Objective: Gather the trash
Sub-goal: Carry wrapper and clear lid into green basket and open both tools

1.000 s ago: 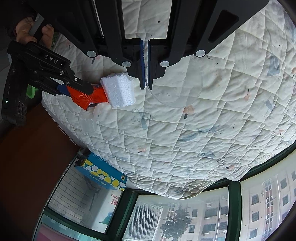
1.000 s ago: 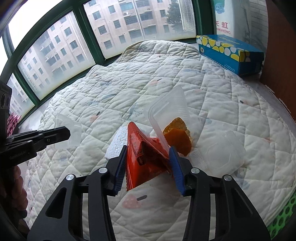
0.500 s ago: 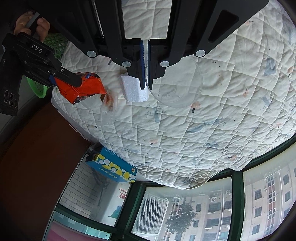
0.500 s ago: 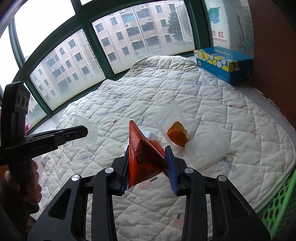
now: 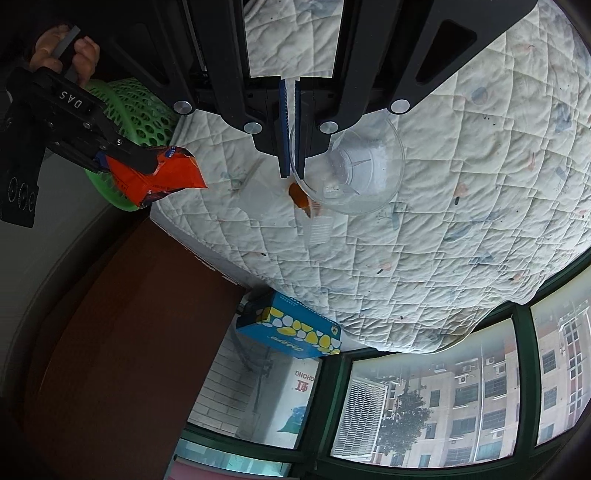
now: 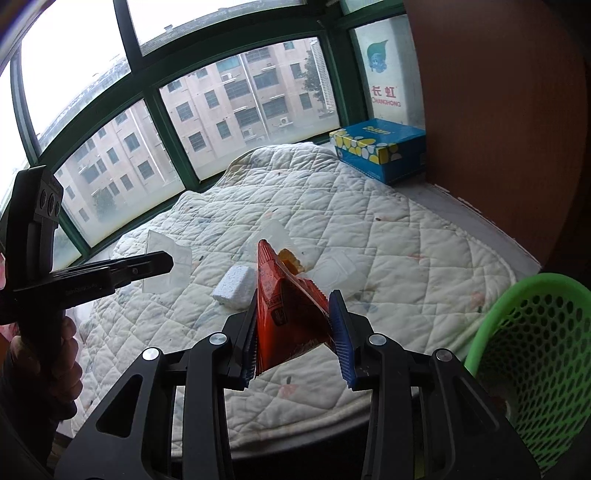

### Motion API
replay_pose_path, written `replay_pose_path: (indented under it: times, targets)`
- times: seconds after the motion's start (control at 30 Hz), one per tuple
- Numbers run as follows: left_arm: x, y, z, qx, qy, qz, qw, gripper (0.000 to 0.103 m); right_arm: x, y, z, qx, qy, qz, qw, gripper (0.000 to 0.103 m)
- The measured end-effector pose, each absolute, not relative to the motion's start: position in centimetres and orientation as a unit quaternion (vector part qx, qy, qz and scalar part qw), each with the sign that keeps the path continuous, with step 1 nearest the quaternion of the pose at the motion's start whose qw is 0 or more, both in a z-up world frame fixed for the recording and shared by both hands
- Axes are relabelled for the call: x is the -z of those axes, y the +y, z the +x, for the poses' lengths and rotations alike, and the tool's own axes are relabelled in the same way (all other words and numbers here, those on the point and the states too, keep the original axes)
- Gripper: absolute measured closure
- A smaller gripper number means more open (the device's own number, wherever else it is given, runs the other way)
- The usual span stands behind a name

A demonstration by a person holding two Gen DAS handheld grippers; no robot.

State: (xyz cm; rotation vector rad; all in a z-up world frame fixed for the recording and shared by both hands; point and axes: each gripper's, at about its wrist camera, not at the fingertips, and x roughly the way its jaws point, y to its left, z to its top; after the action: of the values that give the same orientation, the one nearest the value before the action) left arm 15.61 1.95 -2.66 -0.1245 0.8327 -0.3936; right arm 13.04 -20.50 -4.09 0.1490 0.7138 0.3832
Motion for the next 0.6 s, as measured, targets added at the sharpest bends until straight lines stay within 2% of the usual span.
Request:
replay_pose_path:
  times: [0.6]
  targets:
    - [0.9, -11.9, 14.7, 0.294, 0.401, -0.011, 0.868, 0.100, 4.4, -33.8, 8.6, -0.052, 0.338, 0.110, 0.933, 0.066]
